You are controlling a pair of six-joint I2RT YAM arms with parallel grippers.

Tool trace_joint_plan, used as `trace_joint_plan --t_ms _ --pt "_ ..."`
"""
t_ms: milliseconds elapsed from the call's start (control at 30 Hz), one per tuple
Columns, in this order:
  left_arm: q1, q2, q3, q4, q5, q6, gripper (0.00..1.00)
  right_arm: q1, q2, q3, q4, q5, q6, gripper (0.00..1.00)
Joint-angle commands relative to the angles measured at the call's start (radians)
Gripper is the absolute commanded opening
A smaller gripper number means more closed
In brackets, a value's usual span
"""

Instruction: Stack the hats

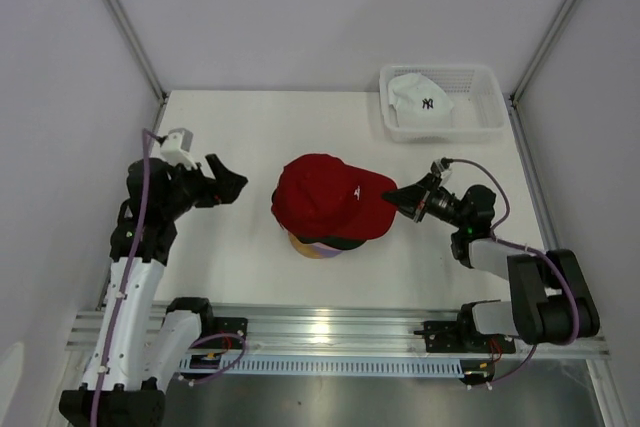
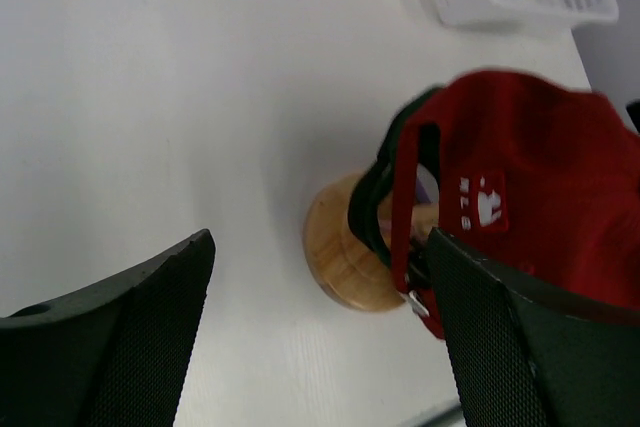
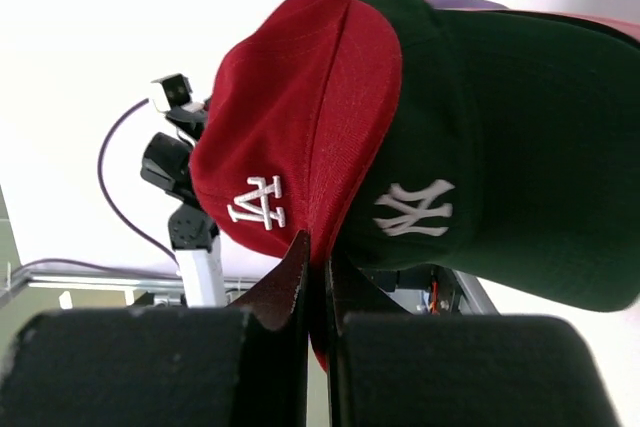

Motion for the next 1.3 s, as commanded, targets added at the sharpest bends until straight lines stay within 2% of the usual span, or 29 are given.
trace_joint_plan --t_ms 0,133,200,300,433,767,1000,1167,1267 --pt "-0.088 -0.044 -0.065 -0.022 0.002 -0.066 0.89 -0.014 0.085 -0.036 0.183 0.011 0.007 0.0" --pt "-0.236 -0.026 -0.038 -0.095 -0.144 -0.063 0.86 -0.009 0.171 -0.082 0.231 0.02 -0.026 0.0" --pt "-0.244 -0.018 -0.062 -0.104 -0.176 -0.077 0.84 -0.009 0.209 -0.102 0.263 0.017 -0.04 0.0" --pt "-0.247 0.007 -0.088 -0.086 -0.159 -0.095 0.8 -0.012 0.242 -0.111 0.251 0.011 -0.08 0.0" --pt "-0.29 0.054 -0.093 -0.066 -0.159 -0.098 0.8 -0.009 0.289 -0.116 0.257 0.02 -0.105 0.0" --pt "-0.376 0.168 -0.051 -0.048 -0.169 -0.083 0.78 -0.003 0.489 -0.105 0.483 -0.012 0.0 0.0" --pt "-0.384 0.175 -0.054 -0.005 -0.167 -0.111 0.77 0.015 0.473 -0.099 0.486 -0.015 0.007 0.0" --pt "-0.402 0.186 -0.048 0.015 -0.151 -0.128 0.72 0.015 0.463 -0.104 0.477 -0.008 0.004 0.0" --pt "-0.437 0.2 -0.039 -0.008 -0.243 -0.115 0.72 0.017 0.464 -0.102 0.478 -0.003 0.006 0.0"
